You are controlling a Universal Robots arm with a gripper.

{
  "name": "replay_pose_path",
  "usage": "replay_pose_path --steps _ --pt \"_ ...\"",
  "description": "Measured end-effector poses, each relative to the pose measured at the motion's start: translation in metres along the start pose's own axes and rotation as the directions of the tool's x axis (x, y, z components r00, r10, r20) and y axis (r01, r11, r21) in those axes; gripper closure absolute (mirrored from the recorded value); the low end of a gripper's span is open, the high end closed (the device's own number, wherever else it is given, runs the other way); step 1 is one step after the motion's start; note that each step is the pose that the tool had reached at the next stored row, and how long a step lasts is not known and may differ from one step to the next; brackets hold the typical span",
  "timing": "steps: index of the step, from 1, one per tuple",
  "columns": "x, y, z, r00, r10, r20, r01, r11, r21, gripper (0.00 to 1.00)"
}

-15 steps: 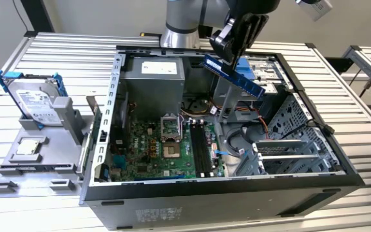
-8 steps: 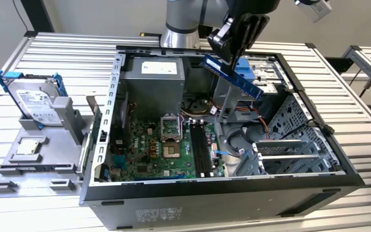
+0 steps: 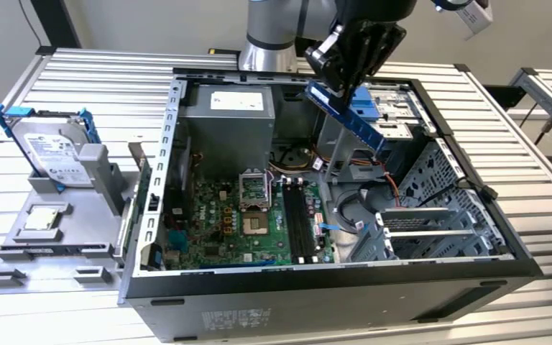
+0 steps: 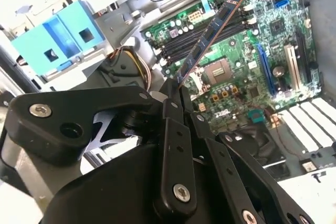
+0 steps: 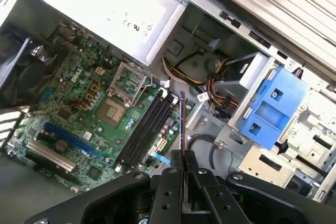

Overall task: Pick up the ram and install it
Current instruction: 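Insert the ram into the slot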

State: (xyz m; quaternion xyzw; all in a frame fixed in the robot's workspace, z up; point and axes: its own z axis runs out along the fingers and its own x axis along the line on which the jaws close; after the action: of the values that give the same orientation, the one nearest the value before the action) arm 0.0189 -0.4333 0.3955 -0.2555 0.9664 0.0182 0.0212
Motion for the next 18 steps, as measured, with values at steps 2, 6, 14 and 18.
replay_pose_path --steps 2,6,14,18 --pt "0.0 0.0 0.0002 0.9995 0.031 -0.0005 -0.031 0.9995 0.0009 1.0" --pt "0.0 0.0 0.0007 0.9955 0.095 -0.0014 -0.095 0.9955 0.0026 1.0" --pt "0.0001 0.0 0.0019 0.9758 0.219 -0.0056 -0.219 0.9758 0.0053 1.0" --pt "0.0001 -0.0001 0.0026 0.9591 0.283 -0.0049 -0.283 0.959 0.0077 1.0"
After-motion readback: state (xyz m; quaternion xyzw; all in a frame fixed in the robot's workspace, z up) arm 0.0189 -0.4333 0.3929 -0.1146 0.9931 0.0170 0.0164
